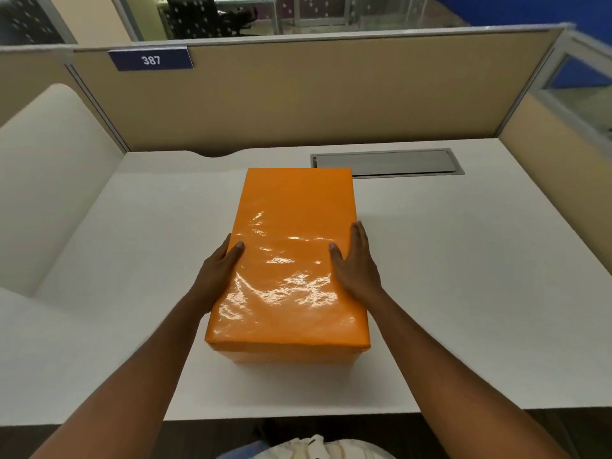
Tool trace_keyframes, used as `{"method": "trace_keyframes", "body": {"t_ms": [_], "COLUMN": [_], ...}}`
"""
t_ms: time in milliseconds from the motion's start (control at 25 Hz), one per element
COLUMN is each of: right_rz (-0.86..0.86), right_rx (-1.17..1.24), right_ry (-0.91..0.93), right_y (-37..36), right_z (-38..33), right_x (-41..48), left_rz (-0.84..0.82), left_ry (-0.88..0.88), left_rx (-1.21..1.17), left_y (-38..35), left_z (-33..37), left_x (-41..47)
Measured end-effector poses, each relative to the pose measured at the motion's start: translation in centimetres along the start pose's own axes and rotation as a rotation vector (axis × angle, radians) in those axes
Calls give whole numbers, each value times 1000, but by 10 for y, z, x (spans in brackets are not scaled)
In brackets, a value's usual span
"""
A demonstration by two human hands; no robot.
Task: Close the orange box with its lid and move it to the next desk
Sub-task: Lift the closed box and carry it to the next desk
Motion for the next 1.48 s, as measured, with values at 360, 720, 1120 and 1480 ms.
{"method": "trace_keyframes", "body": {"t_ms": [360, 720, 1120, 1480], "right_rz": [21, 15, 240, -57], "right_rx": [-145, -174, 286, 636], "right_ry": [-23, 20, -204, -206], "right_y": [23, -2, 22, 8], "right_z": [-13, -9, 4, 29], "right_x": [55, 101, 85, 0], "left_rz": [17, -49, 83, 205], "left_ry": [-245, -169, -196, -102], "left_rx": [371, 301, 57, -191], "left_y": [-11, -20, -9, 27], "left_z": [50, 43, 48, 12], "left_x": [43, 72, 64, 0]}}
Point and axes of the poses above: each hand's wrist, its own x-axis towards the middle knuckle, its own y-axis out of the back of the hand, z = x × y, the point moved 5 cm from there along x, towards the middle knuckle, and after that the axes turned 13 degrees about -x, right-handed, at the moved point
